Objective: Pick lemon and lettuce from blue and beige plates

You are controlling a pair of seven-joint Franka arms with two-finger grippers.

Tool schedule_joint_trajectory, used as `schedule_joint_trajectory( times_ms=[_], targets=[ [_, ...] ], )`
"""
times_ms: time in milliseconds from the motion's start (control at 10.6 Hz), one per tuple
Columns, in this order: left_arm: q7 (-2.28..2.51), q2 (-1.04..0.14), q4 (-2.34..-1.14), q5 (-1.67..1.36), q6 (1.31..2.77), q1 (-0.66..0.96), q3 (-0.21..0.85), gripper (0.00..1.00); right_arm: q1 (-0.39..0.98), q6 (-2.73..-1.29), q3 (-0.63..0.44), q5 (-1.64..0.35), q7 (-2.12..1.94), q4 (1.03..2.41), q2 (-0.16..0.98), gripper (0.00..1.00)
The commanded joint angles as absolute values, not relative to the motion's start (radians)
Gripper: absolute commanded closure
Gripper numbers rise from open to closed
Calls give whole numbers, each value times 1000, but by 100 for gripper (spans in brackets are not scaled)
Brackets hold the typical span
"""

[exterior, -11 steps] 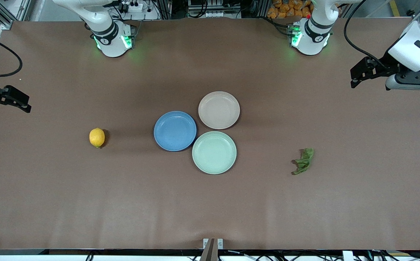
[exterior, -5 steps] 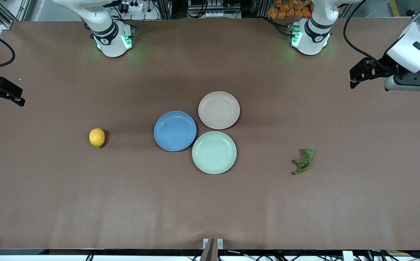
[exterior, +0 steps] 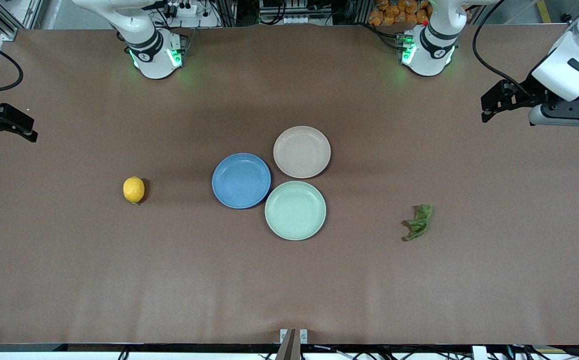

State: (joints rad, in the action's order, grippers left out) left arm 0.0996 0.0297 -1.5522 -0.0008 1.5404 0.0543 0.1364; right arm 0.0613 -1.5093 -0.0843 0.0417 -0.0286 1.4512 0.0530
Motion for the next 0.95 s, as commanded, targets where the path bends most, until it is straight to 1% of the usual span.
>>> schedule_joint_trajectory(
  times_ms=[0, 189, 379, 852],
  targets=[
    [103, 31, -1549, -12, 1548, 52, 140, 0, 51, -1499, -77, 21, -34, 1459, 40, 0],
    [109, 31, -1549, -12, 1548, 55, 141, 0, 54, -1480, -72, 20, -32, 1459, 41, 0],
    [104, 31, -1549, -12, 1548, 54, 141, 0, 46, -1470, -80, -43, -26, 1459, 40, 0],
    [107, 31, -1549, -12, 1548, 55, 141, 0, 43, -1468, -90, -32, -29, 1459, 44, 0]
  ],
)
